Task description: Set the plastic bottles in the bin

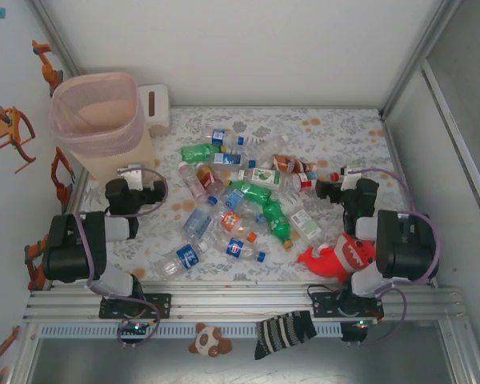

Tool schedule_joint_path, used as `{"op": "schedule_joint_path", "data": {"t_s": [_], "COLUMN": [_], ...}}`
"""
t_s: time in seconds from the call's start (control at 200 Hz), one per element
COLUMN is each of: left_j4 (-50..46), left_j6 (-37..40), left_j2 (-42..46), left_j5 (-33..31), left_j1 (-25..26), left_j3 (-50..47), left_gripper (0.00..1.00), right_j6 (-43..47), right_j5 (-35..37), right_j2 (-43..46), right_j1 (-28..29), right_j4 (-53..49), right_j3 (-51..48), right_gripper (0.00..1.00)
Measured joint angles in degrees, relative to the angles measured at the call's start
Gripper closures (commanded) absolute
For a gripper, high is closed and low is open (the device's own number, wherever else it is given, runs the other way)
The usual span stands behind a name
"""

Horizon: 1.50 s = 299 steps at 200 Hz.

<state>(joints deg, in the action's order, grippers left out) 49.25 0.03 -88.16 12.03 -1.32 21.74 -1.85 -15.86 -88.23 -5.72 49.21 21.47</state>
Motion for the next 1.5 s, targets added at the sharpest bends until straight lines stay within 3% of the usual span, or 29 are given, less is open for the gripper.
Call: {"op": "schedule_joint_path", "data": {"t_s": [1.277, 1.362, 1.497], "left_j4": [-0.02, -1.36, -5.44], "left_j6": [0.00, -0.02, -0.02], "left_j2": [0.07, 1.79, 7.61], "left_j5": [-0.22, -1.68, -4.07], "left_j1": [0.11, 0.48, 1.16], "left_j3": [0.00, -0.11, 0.11], "left_gripper": [0.03, 0.03, 0.03], "right_j6": [0.00, 0.20, 0.17], "right_j5": [0.11, 0.22, 0.17], "right_j2": [0.31, 2.25, 7.28], "right_j1": [0.00, 0.00, 0.00], "right_j4": [-0.74, -3.52, -9.14], "right_j3": [0.02, 0.04, 1.49], "right_gripper": [0.02, 0.08, 0.08]}}
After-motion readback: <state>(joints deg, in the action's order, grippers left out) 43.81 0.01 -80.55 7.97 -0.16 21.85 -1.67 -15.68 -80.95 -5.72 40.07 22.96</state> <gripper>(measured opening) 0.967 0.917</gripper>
